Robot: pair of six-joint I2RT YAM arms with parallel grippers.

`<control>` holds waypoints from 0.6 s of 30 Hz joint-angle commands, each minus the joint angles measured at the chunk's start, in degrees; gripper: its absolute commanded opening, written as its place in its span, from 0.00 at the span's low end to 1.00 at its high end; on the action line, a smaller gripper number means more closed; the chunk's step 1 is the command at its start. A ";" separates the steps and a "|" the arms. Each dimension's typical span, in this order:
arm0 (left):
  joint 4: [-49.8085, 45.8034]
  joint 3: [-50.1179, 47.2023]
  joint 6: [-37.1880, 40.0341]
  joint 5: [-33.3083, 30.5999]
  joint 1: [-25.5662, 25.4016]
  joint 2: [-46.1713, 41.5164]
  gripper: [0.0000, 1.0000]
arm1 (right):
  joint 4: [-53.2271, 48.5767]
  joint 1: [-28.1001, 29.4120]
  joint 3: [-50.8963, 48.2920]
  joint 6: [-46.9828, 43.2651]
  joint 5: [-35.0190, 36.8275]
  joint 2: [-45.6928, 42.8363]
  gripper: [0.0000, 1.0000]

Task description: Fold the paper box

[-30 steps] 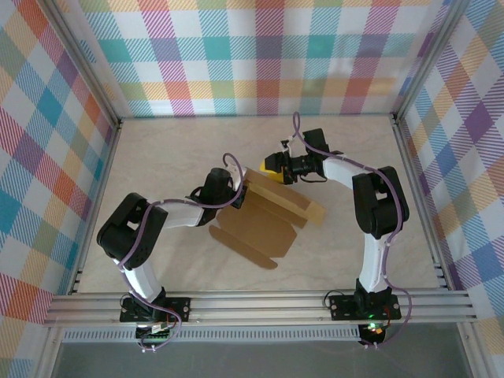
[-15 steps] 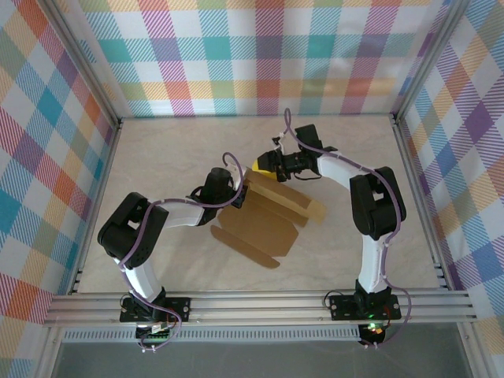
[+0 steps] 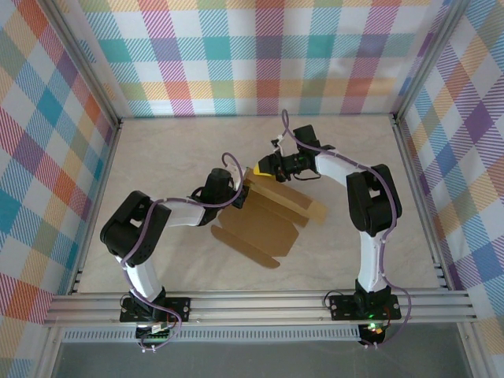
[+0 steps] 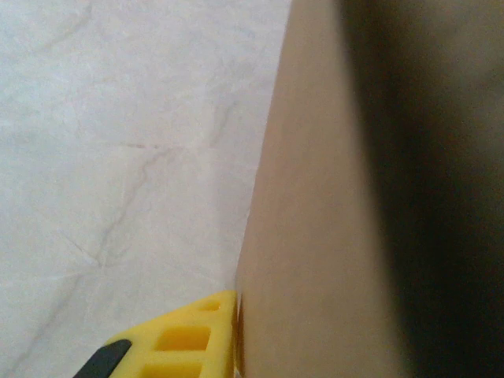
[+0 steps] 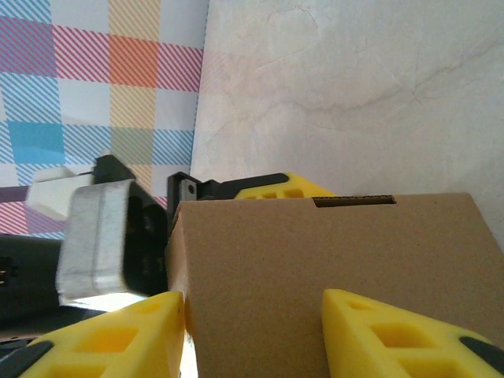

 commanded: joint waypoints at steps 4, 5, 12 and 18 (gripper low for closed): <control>8.00 -4.43 -2.56 -0.18 0.35 2.02 0.27 | -2.50 -0.05 1.99 -1.43 -0.51 2.17 0.46; 9.64 -5.13 -2.92 -0.76 0.35 2.11 0.29 | -2.55 -0.07 2.08 -1.43 -0.54 2.15 0.46; 15.64 -5.83 -3.59 -0.19 0.86 4.21 0.39 | -3.13 -0.19 2.36 -1.69 -1.31 2.72 0.45; 18.73 -8.67 -3.82 2.31 2.27 2.47 0.40 | -4.30 -0.51 2.77 -2.39 -0.41 2.81 0.45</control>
